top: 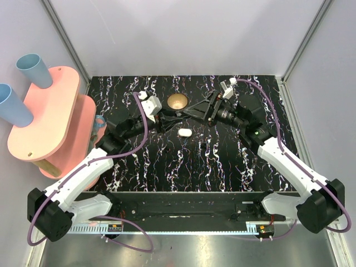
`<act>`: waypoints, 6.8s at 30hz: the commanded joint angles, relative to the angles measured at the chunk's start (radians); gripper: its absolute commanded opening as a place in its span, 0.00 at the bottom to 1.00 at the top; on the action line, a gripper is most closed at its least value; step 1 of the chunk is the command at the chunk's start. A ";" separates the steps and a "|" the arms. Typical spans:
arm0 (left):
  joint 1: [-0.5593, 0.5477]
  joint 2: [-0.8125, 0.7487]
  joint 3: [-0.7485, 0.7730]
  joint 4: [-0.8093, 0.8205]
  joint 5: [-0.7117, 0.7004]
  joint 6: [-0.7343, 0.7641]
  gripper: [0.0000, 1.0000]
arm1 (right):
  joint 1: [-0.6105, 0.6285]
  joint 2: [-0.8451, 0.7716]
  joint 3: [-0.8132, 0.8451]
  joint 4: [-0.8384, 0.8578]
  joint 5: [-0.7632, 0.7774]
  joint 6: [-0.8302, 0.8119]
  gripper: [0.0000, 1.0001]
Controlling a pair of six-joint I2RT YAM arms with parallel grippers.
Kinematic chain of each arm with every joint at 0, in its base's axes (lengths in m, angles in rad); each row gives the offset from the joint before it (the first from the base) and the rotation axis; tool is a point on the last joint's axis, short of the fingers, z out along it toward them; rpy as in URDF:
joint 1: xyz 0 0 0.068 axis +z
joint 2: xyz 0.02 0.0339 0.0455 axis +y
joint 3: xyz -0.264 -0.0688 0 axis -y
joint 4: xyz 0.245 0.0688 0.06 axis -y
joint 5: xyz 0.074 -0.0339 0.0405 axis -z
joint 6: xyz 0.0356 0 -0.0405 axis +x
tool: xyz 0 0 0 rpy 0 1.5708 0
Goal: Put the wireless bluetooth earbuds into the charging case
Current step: Pass from the left arm to the right, then pass from the right arm to the left
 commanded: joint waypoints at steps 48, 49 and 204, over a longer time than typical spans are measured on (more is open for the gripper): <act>-0.020 -0.048 -0.020 0.084 -0.003 -0.001 0.00 | -0.002 0.026 -0.077 0.365 -0.074 0.253 0.41; -0.020 -0.050 -0.020 0.083 -0.003 -0.001 0.00 | -0.002 0.027 -0.077 0.368 -0.074 0.256 0.38; -0.046 0.076 -0.152 0.660 -0.027 -0.330 0.00 | -0.005 -0.097 0.026 0.006 0.018 -0.196 0.81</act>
